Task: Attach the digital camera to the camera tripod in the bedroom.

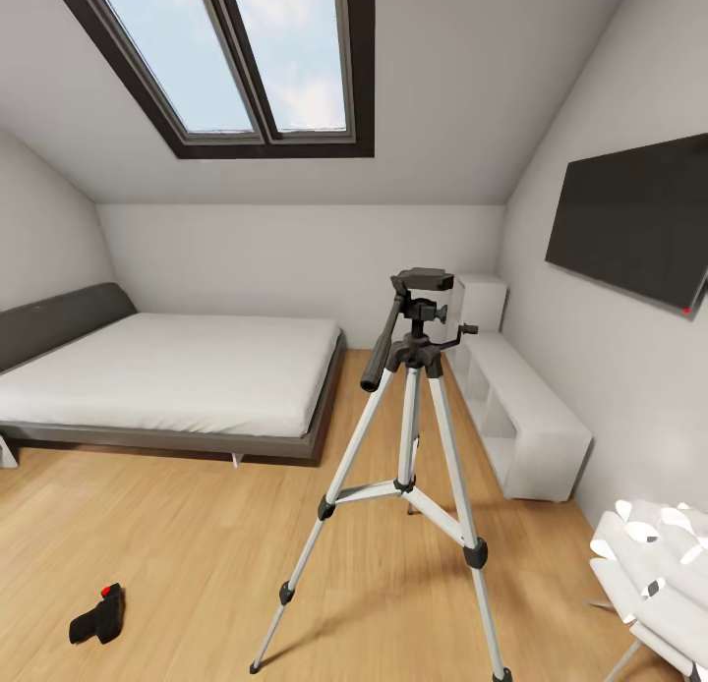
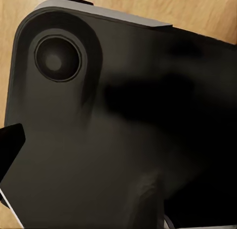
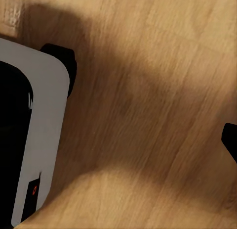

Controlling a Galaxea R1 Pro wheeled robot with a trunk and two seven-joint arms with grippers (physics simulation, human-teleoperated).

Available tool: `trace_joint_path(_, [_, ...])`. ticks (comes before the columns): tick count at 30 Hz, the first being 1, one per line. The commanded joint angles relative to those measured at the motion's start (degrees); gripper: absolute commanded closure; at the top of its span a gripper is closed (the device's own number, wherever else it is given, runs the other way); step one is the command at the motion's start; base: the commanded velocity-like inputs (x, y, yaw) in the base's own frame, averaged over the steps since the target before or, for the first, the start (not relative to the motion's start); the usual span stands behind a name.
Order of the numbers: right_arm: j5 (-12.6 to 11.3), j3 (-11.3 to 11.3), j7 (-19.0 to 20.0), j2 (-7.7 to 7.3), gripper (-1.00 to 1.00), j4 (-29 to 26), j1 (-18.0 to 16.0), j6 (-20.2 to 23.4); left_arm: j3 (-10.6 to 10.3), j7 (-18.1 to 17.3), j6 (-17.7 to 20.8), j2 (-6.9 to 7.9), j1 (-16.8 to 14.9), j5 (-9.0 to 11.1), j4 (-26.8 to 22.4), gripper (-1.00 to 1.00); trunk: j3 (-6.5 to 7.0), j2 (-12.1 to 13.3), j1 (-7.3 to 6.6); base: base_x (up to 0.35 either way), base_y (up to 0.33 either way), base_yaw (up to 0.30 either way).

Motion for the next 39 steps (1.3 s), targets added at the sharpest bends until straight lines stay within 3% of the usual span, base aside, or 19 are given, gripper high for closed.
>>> trace_joint_path(1, [0.5, -0.4, 0.1, -0.03, -1.00, 0.2, -0.1, -0.4, 0.2, 0.0, -0.1, -0.01, 0.0, 0.7, 0.0, -1.00, -0.05, 0.0, 0.00, 0.000, 0.000, 0.000])
trace_joint_path(6, [0.4, -0.4, -0.2, 0.03, -1.00, 0.3, -0.1, -0.4, 0.0, -0.1, -0.1, 0.03, 0.0, 2.6, 0.0, -1.00, -0.05, 0.0, 0.00, 0.000, 0.000, 0.000])
trace_joint_path(13, [0.4, -0.4, -1.3, 0.30, -1.00, 0.3, -0.1, -0.5, 0.0, -0.1, -0.1, 0.04, 0.0, 3.1, 0.0, -1.00, -0.05, 0.0, 0.00, 0.000, 0.000, 0.000])
trace_joint_path(14, [0.6, -0.2, -1.6, 1.02, -1.00, 0.3, -0.1, -0.1, 0.1, 0.0, -0.1, 0.17, 0.0, 5.3, 0.0, -1.00, -0.05, 0.0, 0.00, 0.000, 0.000, 0.000])
trace_joint_path(22, [0.6, -0.3, -1.7, 2.92, -1.00, 0.2, -0.1, -0.1, -0.1, 0.0, -0.1, 0.24, 0.0, 11.2, 0.0, -1.00, -0.05, 0.0, 0.00, 0.000, 0.000, 0.102])
trace_joint_path(28, [0.8, 0.0, -2.2, 4.02, -1.00, 0.3, -0.1, -0.1, -0.1, 0.0, -0.1, 0.22, 0.0, 12.3, 0.0, -1.00, -0.05, 0.0, 0.00, 0.000, 0.000, 0.250])
trace_joint_path(39, [0.9, 0.1, -2.5, 4.30, -1.00, 0.3, -0.1, -0.1, -0.1, 0.0, -0.1, 0.22, 0.0, 12.5, 0.1, -1.00, -0.05, 0.0, 0.00, 0.000, 0.000, 0.271])
